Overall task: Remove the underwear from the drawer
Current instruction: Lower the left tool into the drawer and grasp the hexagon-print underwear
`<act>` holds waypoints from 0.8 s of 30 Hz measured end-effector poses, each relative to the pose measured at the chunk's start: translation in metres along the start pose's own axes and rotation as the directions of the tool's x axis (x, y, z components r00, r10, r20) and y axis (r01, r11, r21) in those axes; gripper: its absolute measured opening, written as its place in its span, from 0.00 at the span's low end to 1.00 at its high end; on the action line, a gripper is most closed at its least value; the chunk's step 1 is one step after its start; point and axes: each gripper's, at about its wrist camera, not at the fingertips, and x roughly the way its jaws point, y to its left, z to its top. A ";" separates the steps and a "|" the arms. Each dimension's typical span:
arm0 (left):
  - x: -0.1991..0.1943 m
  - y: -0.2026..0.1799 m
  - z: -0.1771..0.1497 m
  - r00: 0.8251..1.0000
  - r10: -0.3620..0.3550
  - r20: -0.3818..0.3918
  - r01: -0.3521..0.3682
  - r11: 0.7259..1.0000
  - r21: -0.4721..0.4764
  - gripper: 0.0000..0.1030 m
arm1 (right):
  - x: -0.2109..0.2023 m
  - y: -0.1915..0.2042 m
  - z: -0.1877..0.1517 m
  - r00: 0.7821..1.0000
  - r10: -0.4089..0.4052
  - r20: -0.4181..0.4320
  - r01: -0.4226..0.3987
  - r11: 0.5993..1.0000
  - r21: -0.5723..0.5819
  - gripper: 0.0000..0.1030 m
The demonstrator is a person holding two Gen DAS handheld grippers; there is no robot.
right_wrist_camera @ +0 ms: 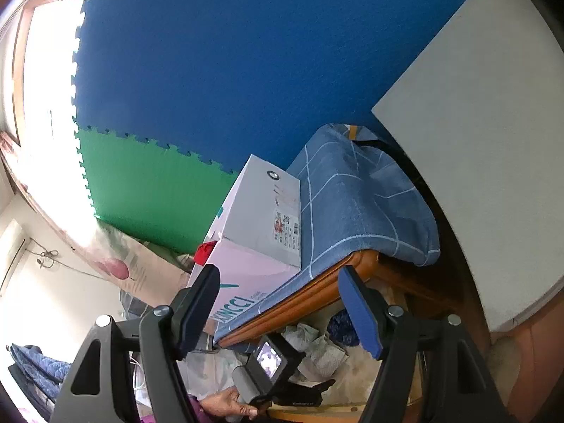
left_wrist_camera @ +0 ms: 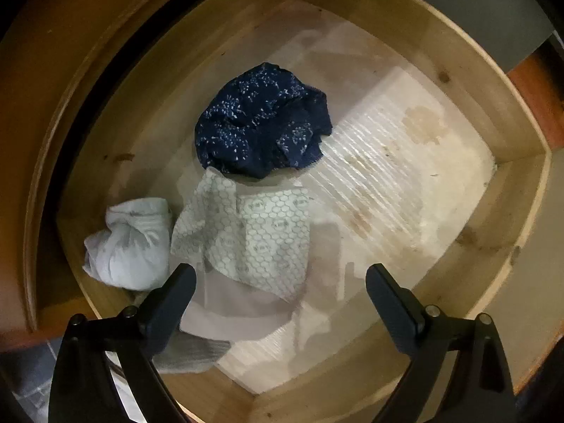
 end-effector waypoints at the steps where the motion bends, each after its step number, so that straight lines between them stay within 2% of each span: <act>1: 0.002 0.000 0.000 1.000 0.011 0.008 -0.011 1.000 0.008 0.94 | 0.001 -0.001 0.000 1.000 0.002 -0.005 -0.002 1.000 0.002 0.70; 3: 0.008 0.003 0.002 0.999 0.043 0.012 -0.044 0.999 0.021 0.94 | 0.002 -0.004 0.000 1.000 0.007 -0.012 -0.007 1.000 0.013 0.70; 8: 0.044 0.013 0.003 0.993 0.109 -0.043 -0.107 0.993 0.042 0.93 | 0.005 -0.009 0.001 1.000 0.013 -0.024 -0.013 0.999 0.033 0.70; 10: 0.054 0.012 0.001 0.994 0.091 -0.063 -0.087 0.995 0.058 0.92 | 0.007 -0.009 0.001 1.000 0.008 -0.031 -0.007 0.999 0.034 0.70; 12: 0.054 0.009 0.000 0.996 0.089 -0.027 -0.087 0.993 0.083 0.91 | 0.008 -0.011 0.001 0.999 0.007 -0.038 -0.006 0.999 0.040 0.70; 19: 0.052 0.002 -0.002 0.997 0.080 0.007 -0.080 0.992 0.097 0.61 | 0.013 -0.013 0.001 0.999 -0.002 -0.053 0.005 0.998 0.056 0.70; 20: 0.051 0.001 -0.003 0.996 0.093 0.014 -0.094 0.990 0.103 0.53 | 0.014 -0.013 0.001 0.999 -0.004 -0.054 0.007 0.998 0.057 0.70; 21: 0.050 0.000 -0.003 0.994 0.104 0.021 -0.105 0.989 0.105 0.50 | 0.014 -0.014 0.000 0.999 -0.006 -0.054 0.009 0.998 0.058 0.71; 23: 0.043 -0.006 -0.005 0.991 0.119 0.057 -0.125 0.985 0.117 0.38 | 0.015 -0.015 0.000 0.998 -0.017 -0.055 0.020 0.998 0.065 0.71; 24: 0.040 -0.006 -0.006 0.991 0.113 0.071 -0.121 0.986 0.114 0.36 | 0.016 -0.016 0.001 0.998 -0.020 -0.054 0.023 0.997 0.069 0.71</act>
